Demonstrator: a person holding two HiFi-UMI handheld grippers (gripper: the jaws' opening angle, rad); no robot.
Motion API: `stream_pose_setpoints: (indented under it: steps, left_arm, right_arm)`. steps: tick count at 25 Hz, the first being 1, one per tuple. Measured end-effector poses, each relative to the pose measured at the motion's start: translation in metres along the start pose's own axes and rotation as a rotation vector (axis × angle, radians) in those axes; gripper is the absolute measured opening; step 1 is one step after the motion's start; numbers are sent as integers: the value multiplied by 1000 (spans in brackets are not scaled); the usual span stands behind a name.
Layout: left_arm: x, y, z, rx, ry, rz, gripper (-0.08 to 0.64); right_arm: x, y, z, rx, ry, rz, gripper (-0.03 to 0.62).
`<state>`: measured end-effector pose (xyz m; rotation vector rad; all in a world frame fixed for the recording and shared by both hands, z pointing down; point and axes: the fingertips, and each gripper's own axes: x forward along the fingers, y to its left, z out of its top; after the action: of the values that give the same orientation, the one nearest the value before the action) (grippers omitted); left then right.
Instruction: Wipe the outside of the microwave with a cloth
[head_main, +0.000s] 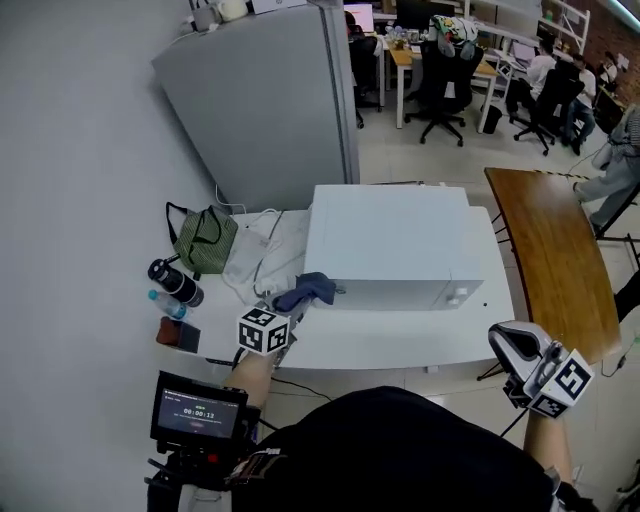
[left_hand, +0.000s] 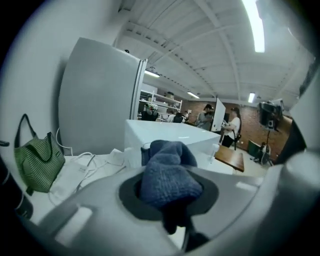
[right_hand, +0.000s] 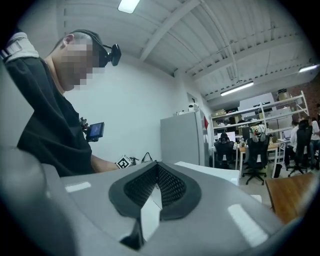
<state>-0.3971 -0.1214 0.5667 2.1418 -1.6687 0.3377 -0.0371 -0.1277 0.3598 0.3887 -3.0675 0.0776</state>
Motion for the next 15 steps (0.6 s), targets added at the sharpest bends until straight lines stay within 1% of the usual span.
stream_pose_setpoints:
  steps: [2, 4, 5, 7, 10, 12, 15]
  left_arm:
    - [10, 0, 4, 5, -6, -45, 54]
    - [23, -12, 11, -31, -29, -88, 54]
    - [30, -20, 13, -58, -42, -110, 55]
    - [45, -38, 17, -117, -60, -154, 55]
    - [69, -68, 20, -189, -57, -210, 55]
    - [88, -93, 22, -200, -38, -231, 55]
    - [121, -137, 28, -190, -13, -242, 55]
  right_arm:
    - [23, 21, 2, 0, 20, 7, 5]
    - [31, 34, 6, 17, 26, 4, 5]
    - [29, 36, 5, 20, 36, -9, 5]
    - [15, 32, -2, 11, 65, -55, 5]
    - [-14, 20, -5, 16, 68, -114, 5]
    - [-40, 7, -8, 23, 53, -147, 5]
    - [-85, -20, -16, 43, 24, -179, 5]
